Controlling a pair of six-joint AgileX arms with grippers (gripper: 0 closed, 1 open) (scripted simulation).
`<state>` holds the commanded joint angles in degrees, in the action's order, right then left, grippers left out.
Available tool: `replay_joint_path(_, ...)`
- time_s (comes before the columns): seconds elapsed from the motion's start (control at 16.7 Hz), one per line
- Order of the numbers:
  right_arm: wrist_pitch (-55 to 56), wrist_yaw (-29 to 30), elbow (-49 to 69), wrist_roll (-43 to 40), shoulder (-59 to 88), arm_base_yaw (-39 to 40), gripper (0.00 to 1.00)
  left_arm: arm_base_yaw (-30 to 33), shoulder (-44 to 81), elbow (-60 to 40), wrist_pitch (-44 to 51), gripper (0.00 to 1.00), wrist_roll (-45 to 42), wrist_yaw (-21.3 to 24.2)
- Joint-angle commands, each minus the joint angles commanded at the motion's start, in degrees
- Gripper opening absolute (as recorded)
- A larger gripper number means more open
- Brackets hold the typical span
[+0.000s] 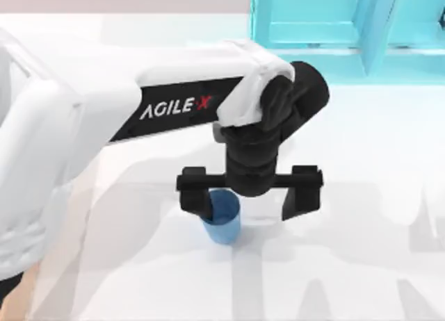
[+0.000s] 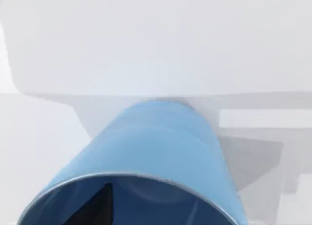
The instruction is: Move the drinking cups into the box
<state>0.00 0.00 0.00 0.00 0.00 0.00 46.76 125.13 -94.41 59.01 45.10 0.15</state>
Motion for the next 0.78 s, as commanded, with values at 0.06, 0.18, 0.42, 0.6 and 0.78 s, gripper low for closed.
replay_joint_path(0.06,0.0,0.0,0.0,0.0,0.0,0.0,1.00,0.0,0.2,1.0,-1.0,1.00,0.0,0.0)
replay_joint_path(0.18,0.0,0.0,0.0,0.0,0.0,0.0,1.00,0.0,0.3,1.4,-1.4,1.00,0.0,0.0)
replay_joint_path(0.42,0.0,0.0,0.0,0.0,0.0,0.0,1.00,0.0,0.3,1.4,-1.4,0.85,0.0,0.0)
replay_joint_path(0.6,0.0,0.0,0.0,0.0,0.0,0.0,1.00,0.0,0.3,1.4,-1.4,0.62,0.0,0.0)
replay_joint_path(0.78,0.0,0.0,0.0,0.0,0.0,0.0,1.00,0.0,0.3,1.4,-1.4,0.40,0.0,0.0)
